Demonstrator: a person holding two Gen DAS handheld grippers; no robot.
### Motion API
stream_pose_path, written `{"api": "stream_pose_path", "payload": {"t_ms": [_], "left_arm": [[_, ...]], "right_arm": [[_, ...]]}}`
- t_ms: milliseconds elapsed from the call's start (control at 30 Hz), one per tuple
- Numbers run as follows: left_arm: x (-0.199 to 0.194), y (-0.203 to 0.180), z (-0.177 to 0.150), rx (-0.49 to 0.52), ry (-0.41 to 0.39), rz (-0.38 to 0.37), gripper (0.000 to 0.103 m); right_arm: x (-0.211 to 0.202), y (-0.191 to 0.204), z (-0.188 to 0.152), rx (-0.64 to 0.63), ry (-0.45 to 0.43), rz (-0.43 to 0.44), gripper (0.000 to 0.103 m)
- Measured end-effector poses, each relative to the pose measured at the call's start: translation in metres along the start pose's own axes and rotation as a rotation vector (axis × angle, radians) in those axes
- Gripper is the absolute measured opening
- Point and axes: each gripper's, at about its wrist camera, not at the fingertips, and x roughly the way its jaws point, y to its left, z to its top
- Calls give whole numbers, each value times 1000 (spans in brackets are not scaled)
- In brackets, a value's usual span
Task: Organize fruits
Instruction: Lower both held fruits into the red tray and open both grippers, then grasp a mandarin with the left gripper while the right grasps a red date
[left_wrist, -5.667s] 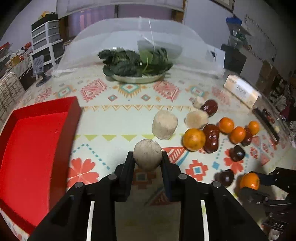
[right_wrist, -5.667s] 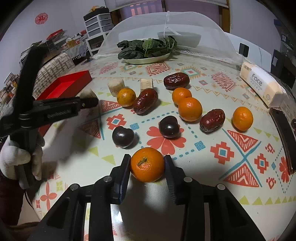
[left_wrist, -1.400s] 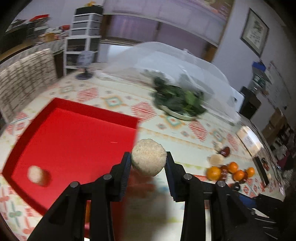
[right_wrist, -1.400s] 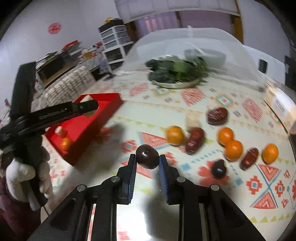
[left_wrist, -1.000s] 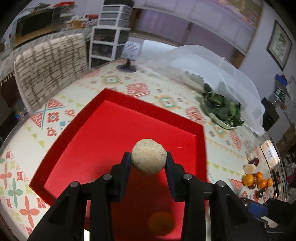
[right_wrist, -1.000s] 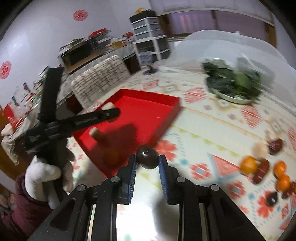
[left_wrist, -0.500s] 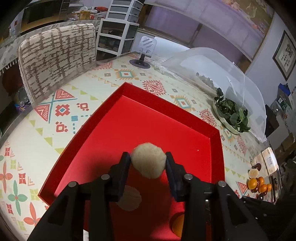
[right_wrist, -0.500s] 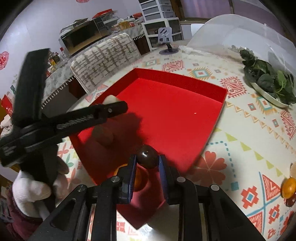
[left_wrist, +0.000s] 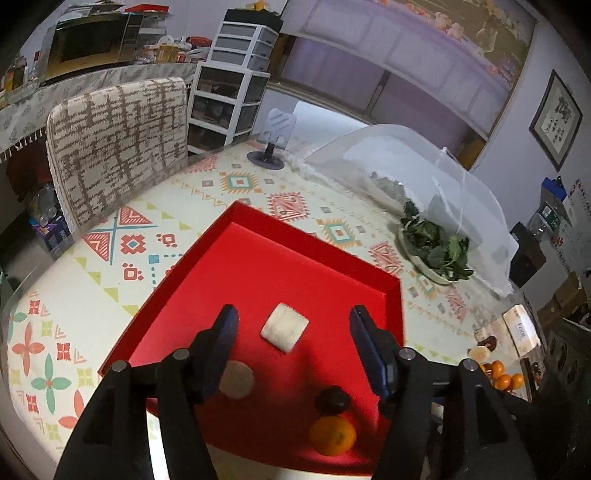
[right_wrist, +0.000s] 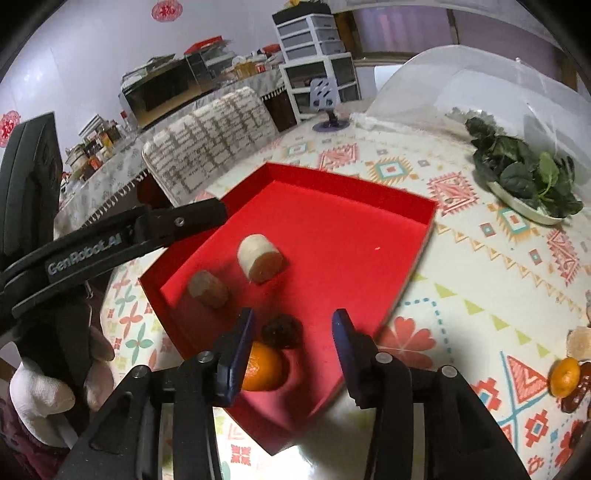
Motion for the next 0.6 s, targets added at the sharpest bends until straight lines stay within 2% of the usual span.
{"api": "stream_pose_path", "payload": {"t_ms": [167,367,467,600], "left_arm": [[-12,-19,-5,19,-5,-23,67],[-19,-53,-17,65,15,-85,70],[-21,-75,-26,97,18,-116,74],[-13,-107,-39,139,44,-162,74]], "right_arm": [[-28,-16,-3,47,-50,4,48],[-76,-55,-20,112,-121,-46,50],[-115,-94,-38,180,-169,-103,51],[-169,-152,-68,287,-225,-215,56]]}}
